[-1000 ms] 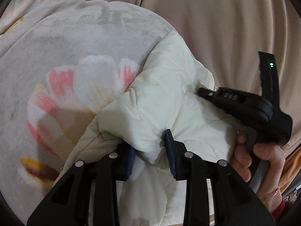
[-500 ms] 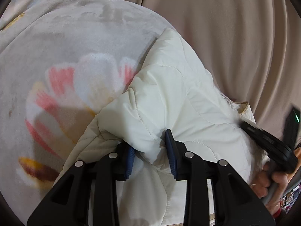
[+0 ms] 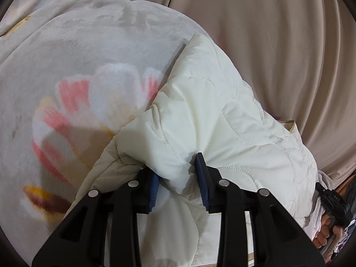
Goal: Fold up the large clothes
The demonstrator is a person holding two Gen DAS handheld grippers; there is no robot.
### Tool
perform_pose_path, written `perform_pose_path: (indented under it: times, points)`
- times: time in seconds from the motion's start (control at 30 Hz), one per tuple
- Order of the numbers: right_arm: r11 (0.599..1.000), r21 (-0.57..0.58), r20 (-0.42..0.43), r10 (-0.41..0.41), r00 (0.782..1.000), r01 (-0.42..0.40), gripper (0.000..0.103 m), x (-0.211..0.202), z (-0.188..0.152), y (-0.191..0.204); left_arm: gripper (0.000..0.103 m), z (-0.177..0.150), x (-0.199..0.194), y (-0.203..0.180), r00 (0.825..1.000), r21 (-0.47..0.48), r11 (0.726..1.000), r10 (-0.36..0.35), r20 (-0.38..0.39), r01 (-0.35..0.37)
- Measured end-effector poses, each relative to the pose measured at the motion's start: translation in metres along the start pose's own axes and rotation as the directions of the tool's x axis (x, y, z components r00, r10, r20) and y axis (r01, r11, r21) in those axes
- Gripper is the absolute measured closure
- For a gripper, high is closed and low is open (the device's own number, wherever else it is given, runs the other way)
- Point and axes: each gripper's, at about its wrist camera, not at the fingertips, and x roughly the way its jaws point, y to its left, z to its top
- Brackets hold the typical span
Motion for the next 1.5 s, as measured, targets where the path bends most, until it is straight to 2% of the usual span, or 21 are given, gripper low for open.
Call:
perform_pose_path:
  times: [0.1,0.17,0.2,0.27,0.3,0.37,0.5,0.57,0.67,0.73,0.77,0.8,0.9,0.93,1.03,1.1,1.17,1.23,1.33,1.4,1.5]
  points:
    - [0.997,-0.035,0.160,0.079,0.984,-0.074,0.098,-0.036,0.007,0.018,0.072,0.000,-0.001,0.000,1.000,0.007,1.000,0.005,-0.001,-0.005]
    - [0.997,-0.037,0.219,0.067,0.974,-0.060,0.099,-0.045,0.010,0.018,0.072,0.000,-0.001,-0.002,1.000,0.014,1.000,0.013,-0.002,-0.013]
    - [0.999,-0.033,0.198,0.026,0.980,-0.020,0.099,-0.035,0.011,0.014,0.072,0.000,-0.001,-0.003,1.000,0.018,1.000,0.017,-0.003,-0.017]
    - [0.995,-0.036,0.031,-0.095,0.995,0.096,0.100,0.017,0.005,-0.004,0.068,-0.001,0.000,-0.006,1.000,0.029,0.999,0.017,-0.005,-0.016]
    - [0.993,-0.043,-0.025,-0.113,0.993,0.112,0.103,0.034,-0.003,-0.012,0.068,-0.001,0.001,-0.007,1.000,0.037,0.999,0.020,-0.005,-0.020]
    - [0.995,-0.023,-0.003,-0.094,0.996,0.094,0.101,0.035,-0.010,-0.018,0.068,-0.002,0.001,-0.008,1.000,0.039,0.999,0.025,-0.005,-0.024]
    - [0.992,0.027,0.121,-0.128,0.984,0.125,0.088,-0.010,-0.010,-0.005,0.068,-0.002,0.002,-0.009,1.000,0.043,0.999,0.031,-0.006,-0.030]
    - [0.997,-0.008,0.157,-0.080,0.984,0.082,0.087,-0.031,-0.018,0.009,0.068,-0.003,0.002,-0.011,0.999,0.046,0.998,0.033,-0.007,-0.032]
    - [0.989,-0.131,0.123,-0.052,0.991,0.068,0.087,-0.028,-0.033,0.028,0.068,-0.003,0.003,-0.013,0.999,0.046,0.998,0.034,-0.007,-0.034]
    - [0.968,-0.203,0.041,-0.139,0.989,0.145,0.101,-0.001,-0.046,0.029,0.068,-0.003,0.003,-0.013,0.999,0.045,0.998,0.032,-0.007,-0.031]
    - [0.964,-0.204,0.001,-0.171,0.985,0.168,0.101,0.010,-0.051,0.019,0.068,-0.003,0.003,-0.013,1.000,0.044,0.999,0.029,-0.008,-0.028]
    - [0.977,-0.165,-0.018,-0.137,0.990,0.132,0.103,0.013,-0.052,0.008,0.068,-0.003,0.003,-0.013,1.000,0.039,0.999,0.025,-0.008,-0.025]
    - [0.990,-0.048,-0.007,-0.137,0.991,0.136,0.103,-0.005,-0.047,-0.015,0.068,-0.002,0.001,-0.008,1.000,0.024,1.000,0.003,-0.011,-0.003]
    - [0.993,-0.016,-0.010,-0.113,0.994,0.113,0.101,-0.015,-0.049,-0.023,0.068,-0.002,0.000,-0.007,1.000,0.020,1.000,0.002,-0.011,-0.002]
    - [0.989,0.004,-0.009,-0.148,0.989,0.148,0.091,-0.056,-0.067,-0.037,0.067,-0.006,-0.011,-0.006,1.000,0.023,1.000,0.012,-0.021,-0.011]
    - [0.994,0.005,-0.012,-0.112,0.994,0.112,0.086,-0.086,-0.086,-0.047,0.055,-0.012,-0.028,-0.005,0.999,0.036,0.999,0.033,-0.029,-0.032]
    - [0.997,0.005,-0.018,-0.078,0.997,0.078,0.072,-0.120,-0.114,-0.059,0.034,-0.020,-0.052,-0.002,0.998,0.042,0.998,0.048,-0.042,-0.046]
    - [0.998,0.034,-0.028,-0.044,0.999,0.044,0.058,-0.149,-0.142,-0.075,0.029,-0.026,-0.076,0.007,0.998,0.029,1.000,0.003,-0.057,-0.001]
    - [0.994,0.104,-0.057,0.027,0.998,-0.021,0.047,-0.179,-0.184,-0.095,0.020,-0.041,-0.115,0.023,0.997,0.017,1.000,-0.012,-0.077,0.013]
    - [0.988,0.147,-0.069,0.061,0.996,-0.050,0.041,-0.190,-0.208,-0.104,0.015,-0.052,-0.136,0.035,0.996,0.012,1.000,0.020,-0.088,-0.019]
    - [0.979,0.194,-0.081,0.085,0.993,-0.068,0.038,-0.198,-0.238,-0.105,0.015,-0.074,-0.158,0.052,0.992,-0.002,0.999,0.040,-0.120,-0.041]
